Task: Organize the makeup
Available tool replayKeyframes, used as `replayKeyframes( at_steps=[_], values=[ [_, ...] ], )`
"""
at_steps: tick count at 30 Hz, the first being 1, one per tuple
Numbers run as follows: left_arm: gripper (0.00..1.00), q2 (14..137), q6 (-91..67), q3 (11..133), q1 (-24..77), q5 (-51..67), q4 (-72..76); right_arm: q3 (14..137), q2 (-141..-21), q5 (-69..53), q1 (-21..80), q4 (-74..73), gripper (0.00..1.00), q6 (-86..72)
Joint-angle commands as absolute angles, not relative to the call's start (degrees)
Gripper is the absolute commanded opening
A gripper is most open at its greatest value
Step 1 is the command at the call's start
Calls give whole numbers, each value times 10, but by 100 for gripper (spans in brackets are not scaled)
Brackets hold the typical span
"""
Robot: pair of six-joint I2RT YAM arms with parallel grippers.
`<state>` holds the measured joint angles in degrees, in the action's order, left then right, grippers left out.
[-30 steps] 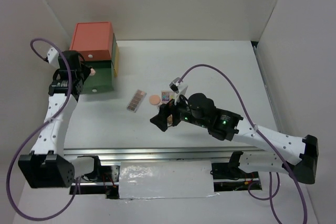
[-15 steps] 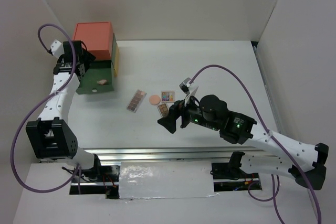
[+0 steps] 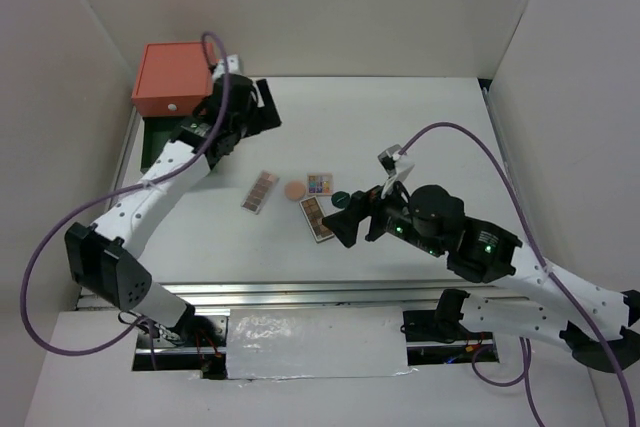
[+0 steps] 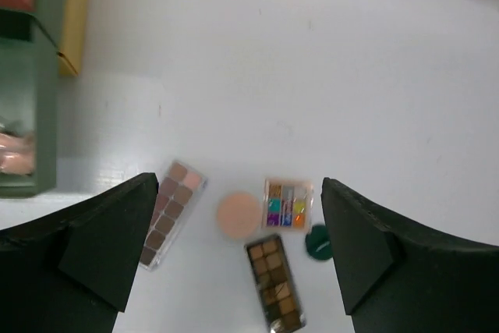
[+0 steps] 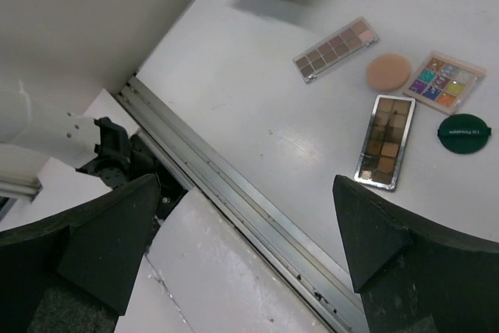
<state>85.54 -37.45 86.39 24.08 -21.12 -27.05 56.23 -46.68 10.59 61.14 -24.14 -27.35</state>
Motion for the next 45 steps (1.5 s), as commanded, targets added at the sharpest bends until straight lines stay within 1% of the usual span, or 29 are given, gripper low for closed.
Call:
replayKeyframes(
  at_steps=[1,3,5,11,14,18,20,22,24,25,31,37,40,43,45],
  values=[
    [99,917,-315,866,300,-227,-305,591,-419,139,613,-281,100,-311],
    [99,966,-316,880,317,-236,-319,594,-408,136,611,-294,100,-313],
    [99,1017,-318,895,318,-218,-326,594,-396,133,612,-306,100,-316],
    [99,1115,-322,924,321,-192,-330,575,-380,129,613,-323,100,-326],
    [100,1142,-326,919,322,-183,-331,568,-374,128,613,-323,100,-327],
    [99,1145,-335,899,324,-179,-313,565,-372,130,613,-324,100,-326],
    [94,1150,-337,897,325,-172,-312,567,-375,130,612,-325,100,-325],
    [92,1152,-340,897,325,-169,-311,567,-376,130,612,-325,100,-324],
    [84,1154,-347,894,329,-170,-311,563,-376,131,612,-323,100,-325],
    [83,1156,-351,894,330,-173,-314,560,-376,131,613,-323,100,-326],
    [78,1158,-369,865,333,-175,-305,555,-372,129,613,-323,100,-327],
    [78,1181,-375,860,335,-166,-298,554,-371,127,612,-323,100,-328],
    [76,1194,-377,860,337,-163,-295,551,-367,127,613,-323,100,-328],
    [72,1206,-381,862,338,-166,-297,551,-364,127,612,-323,100,-328],
    [66,1212,-382,862,338,-169,-297,552,-362,127,612,-324,100,-328]
  ],
)
